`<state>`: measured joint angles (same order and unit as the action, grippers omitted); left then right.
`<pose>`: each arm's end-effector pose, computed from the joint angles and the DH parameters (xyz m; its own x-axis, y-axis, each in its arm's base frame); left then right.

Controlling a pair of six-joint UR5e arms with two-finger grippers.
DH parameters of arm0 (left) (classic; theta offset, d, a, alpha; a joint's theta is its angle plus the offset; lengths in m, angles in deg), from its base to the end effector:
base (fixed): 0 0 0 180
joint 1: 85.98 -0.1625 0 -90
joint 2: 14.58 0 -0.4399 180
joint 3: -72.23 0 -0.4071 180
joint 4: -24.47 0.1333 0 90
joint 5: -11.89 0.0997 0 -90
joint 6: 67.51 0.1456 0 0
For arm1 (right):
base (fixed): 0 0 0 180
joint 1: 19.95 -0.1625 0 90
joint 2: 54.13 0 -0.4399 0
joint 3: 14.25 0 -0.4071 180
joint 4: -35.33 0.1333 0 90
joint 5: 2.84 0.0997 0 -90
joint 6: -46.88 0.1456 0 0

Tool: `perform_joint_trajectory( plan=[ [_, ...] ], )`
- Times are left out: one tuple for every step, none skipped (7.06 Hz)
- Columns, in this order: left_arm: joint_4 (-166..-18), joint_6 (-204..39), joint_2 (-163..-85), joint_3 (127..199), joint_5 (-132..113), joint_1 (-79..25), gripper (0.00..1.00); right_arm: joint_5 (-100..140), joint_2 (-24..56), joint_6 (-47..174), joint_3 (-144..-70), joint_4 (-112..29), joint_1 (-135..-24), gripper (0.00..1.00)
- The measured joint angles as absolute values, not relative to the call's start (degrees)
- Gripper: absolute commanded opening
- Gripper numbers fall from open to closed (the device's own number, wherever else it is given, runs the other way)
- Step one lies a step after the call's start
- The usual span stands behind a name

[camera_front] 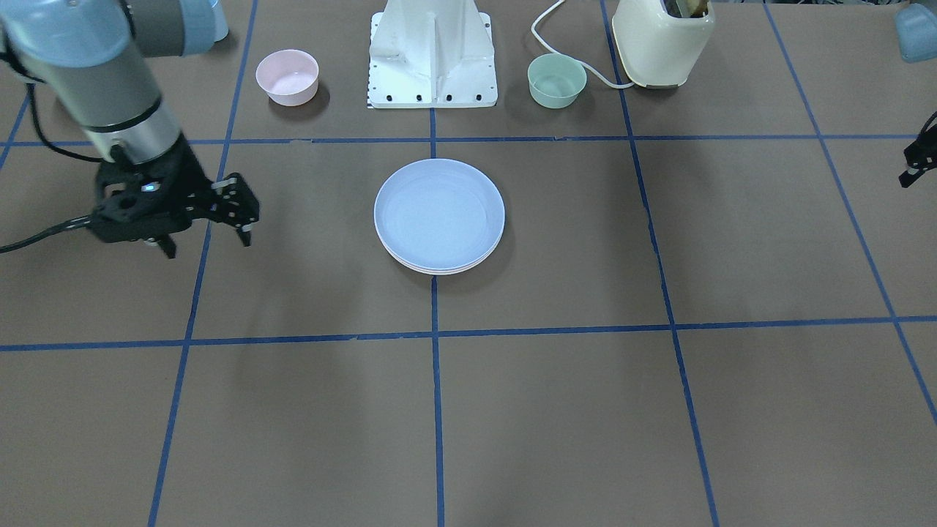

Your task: Stack three plates with pink and blue

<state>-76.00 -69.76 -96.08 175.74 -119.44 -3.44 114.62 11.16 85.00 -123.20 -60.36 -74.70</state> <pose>0.0236 -0.4667 0.6408 0.7260 0.2345 -0.6464 -0.0967 0.9655 0.2417 -0.3133 -0.5580 0.3216 0.7221 -0.1878 0.6658 0.0117 0.9656 0.2596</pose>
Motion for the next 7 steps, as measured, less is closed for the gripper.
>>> perform_joint_trajectory(
  plan=[
    [-72.9, -64.6, -95.7, 174.5, -119.4, -0.5, 1.00, 117.7, 12.5, 74.9, -120.5, -61.2, -80.5, 1.00],
    [-70.0, -61.9, -95.4, 173.5, -119.4, 1.9, 1.00, 120.8, 14.2, 64.1, -116.9, -61.5, -86.4, 1.00],
    [-67.8, -60.9, -95.2, 173.1, -119.5, 3.3, 1.00, 123.4, 16.6, 54.5, -113.5, -61.4, -91.7, 1.00],
    [-66.6, -60.7, -95.2, 173.0, -119.5, 4.0, 1.00, 125.4, 20.3, 47.3, -111.2, -61.2, -96.3, 1.00],
    [-66.2, -61.4, -95.5, 172.9, -119.6, 4.2, 1.00, 126.1, 25.6, 43.8, -110.4, -61.0, -99.6, 1.00],
    [-66.2, -63.8, -95.7, 173.0, -119.9, 4.3, 1.00, 126.4, 30.8, 42.4, -110.4, -59.9, -102.2, 1.00],
    [-66.3, -66.3, -95.7, 173.2, -121.3, 4.3, 1.00, 126.8, 34.8, 41.9, -111.1, -57.7, -104.5, 1.00]
  ],
)
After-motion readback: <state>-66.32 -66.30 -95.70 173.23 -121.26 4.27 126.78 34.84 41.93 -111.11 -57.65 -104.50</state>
